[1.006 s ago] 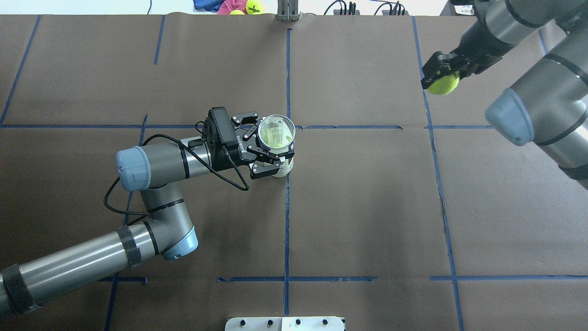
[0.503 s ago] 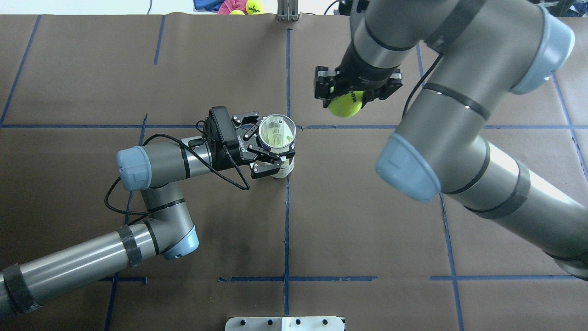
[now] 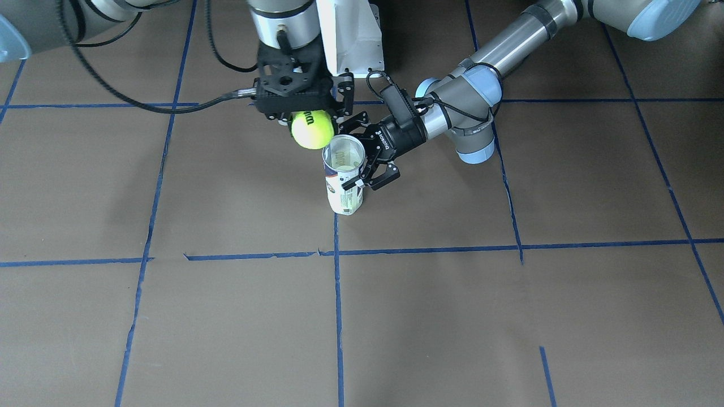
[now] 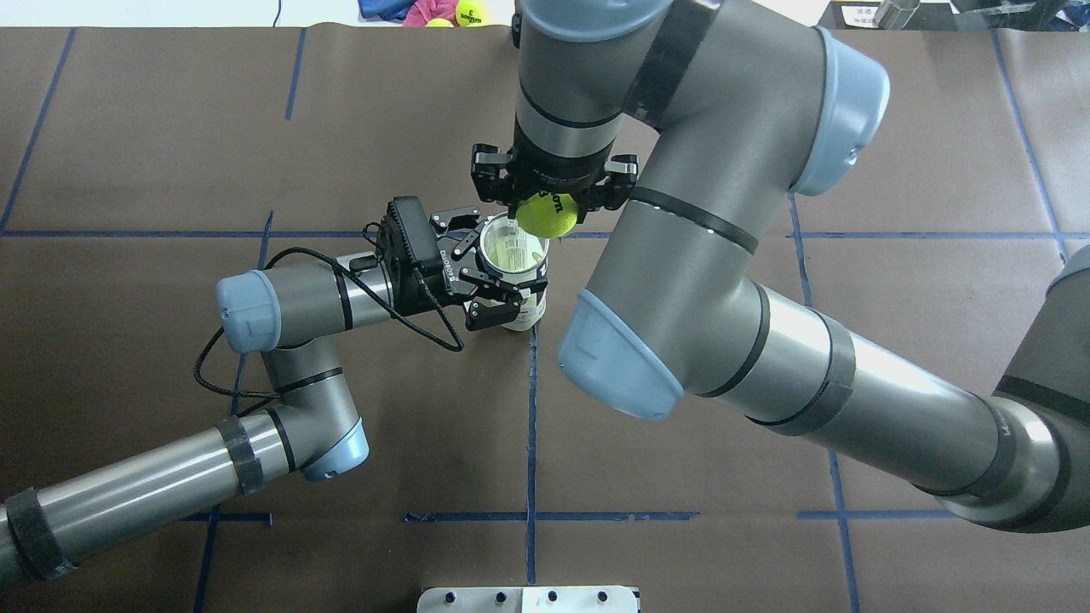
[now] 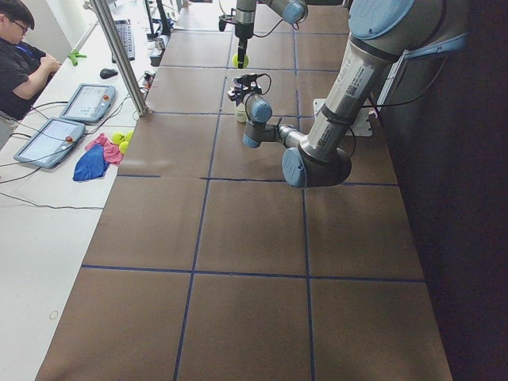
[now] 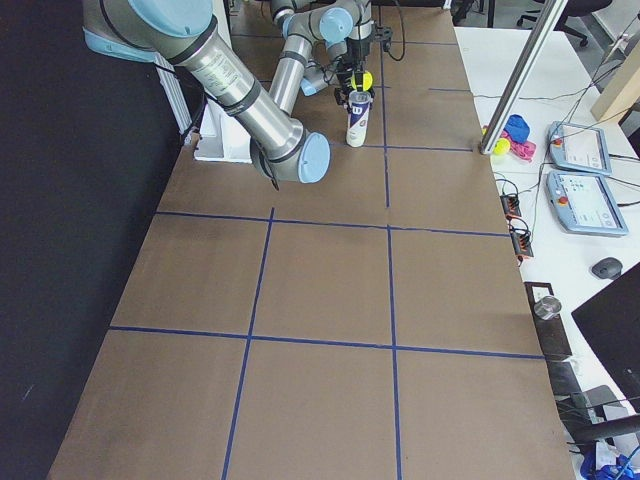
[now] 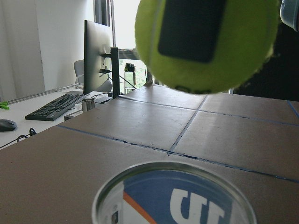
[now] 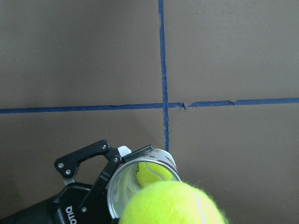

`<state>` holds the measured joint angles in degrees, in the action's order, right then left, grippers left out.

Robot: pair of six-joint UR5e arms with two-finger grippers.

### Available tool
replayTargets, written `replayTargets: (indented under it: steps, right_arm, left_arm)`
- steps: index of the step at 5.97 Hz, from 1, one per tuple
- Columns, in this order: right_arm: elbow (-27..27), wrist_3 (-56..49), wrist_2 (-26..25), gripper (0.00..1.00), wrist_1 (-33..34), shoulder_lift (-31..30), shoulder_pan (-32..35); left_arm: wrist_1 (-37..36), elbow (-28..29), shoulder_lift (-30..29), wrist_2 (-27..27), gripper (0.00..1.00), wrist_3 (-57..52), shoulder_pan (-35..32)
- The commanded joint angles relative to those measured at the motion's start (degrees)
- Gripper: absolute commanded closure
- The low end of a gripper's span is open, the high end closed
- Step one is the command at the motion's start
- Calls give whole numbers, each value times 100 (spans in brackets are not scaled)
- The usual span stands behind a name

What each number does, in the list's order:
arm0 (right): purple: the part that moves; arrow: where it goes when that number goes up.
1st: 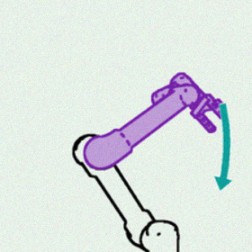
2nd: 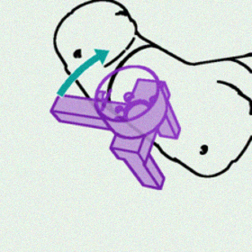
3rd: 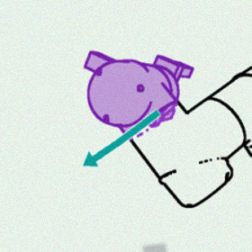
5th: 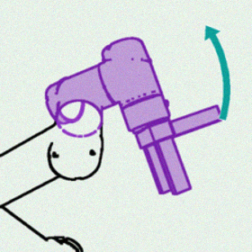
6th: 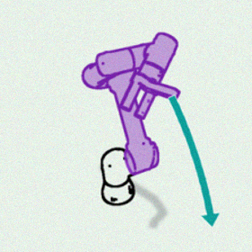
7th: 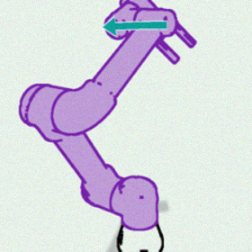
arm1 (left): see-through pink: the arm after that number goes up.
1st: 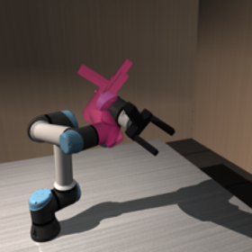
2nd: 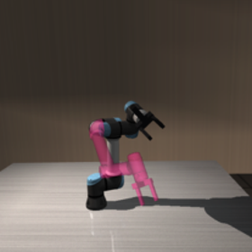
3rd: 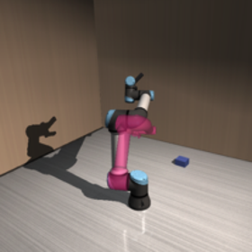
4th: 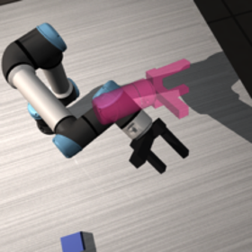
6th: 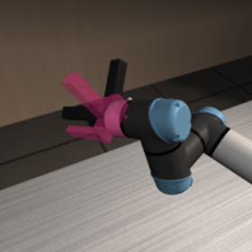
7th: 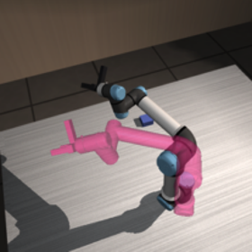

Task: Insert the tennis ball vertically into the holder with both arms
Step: 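Carry the second ball with the right gripper above the can, then lower the second ball into the can and open the right gripper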

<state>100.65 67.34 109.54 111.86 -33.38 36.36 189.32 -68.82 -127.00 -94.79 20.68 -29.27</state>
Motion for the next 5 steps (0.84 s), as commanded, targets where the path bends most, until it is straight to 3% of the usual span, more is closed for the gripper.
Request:
replayTargets:
  steps: [1, 2, 3, 5]
  right_arm:
    - [-72, 42, -64, 94, -6, 51, -103]
    - [-106, 329, -55, 30, -49, 68, -147]
    - [-211, 332, -64, 1, -59, 164, -173]
    - [-230, 306, -64, 1, -59, 191, -173]
  left_arm:
    - [0, 0, 0, -5, 13, 7, 0]
    - [-9, 0, 0, 4, 13, 7, 0]
    - [-9, 0, 0, 4, 13, 7, 0]
    - [-9, 0, 0, 4, 13, -2, 0]
